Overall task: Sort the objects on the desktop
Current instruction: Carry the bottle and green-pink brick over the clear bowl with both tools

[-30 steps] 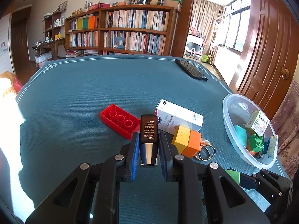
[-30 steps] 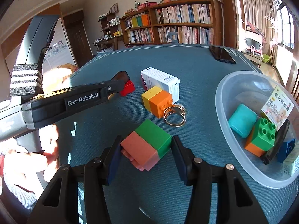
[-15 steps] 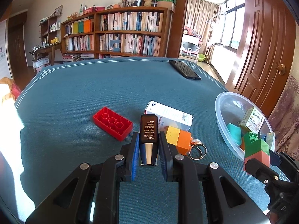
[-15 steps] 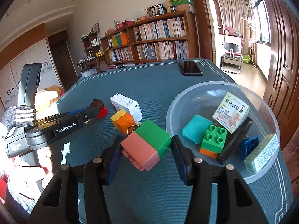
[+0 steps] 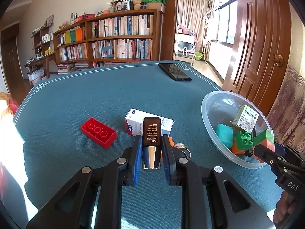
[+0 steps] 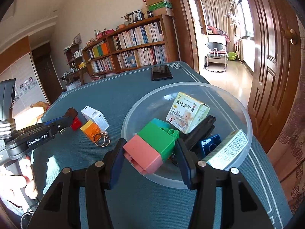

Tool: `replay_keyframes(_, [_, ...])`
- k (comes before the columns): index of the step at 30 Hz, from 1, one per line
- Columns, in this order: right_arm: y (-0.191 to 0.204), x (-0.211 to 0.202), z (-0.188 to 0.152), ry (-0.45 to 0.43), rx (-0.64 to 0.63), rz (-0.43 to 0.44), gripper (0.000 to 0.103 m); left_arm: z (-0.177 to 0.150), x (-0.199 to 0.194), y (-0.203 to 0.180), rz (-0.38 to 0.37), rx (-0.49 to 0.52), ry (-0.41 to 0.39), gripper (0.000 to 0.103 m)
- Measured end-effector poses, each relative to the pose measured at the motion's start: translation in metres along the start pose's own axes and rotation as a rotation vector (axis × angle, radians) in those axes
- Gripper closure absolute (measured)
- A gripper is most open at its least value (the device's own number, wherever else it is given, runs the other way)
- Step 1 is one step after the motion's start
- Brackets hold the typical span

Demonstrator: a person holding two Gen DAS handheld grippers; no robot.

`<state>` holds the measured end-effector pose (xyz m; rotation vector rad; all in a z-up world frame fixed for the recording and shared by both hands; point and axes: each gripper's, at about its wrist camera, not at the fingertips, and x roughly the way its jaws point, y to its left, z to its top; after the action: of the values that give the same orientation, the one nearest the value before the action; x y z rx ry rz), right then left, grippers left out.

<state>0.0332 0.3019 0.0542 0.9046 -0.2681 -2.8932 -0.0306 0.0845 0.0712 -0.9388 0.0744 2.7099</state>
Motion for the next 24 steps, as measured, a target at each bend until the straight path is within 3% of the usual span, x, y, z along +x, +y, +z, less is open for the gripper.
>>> replay_keyframes(10, [-0.013, 0.002, 0.000, -0.041, -0.034, -0.109, 0.047, 0.009, 0.005, -0.031, -0.031, 0.059, 0.008, 0.081])
replay_keyframes(24, [-0.027, 0.003, 0.002, -0.066, -0.015, -0.135, 0.047, 0.028, 0.027, -0.079, -0.158, 0.122, 0.026, 0.081])
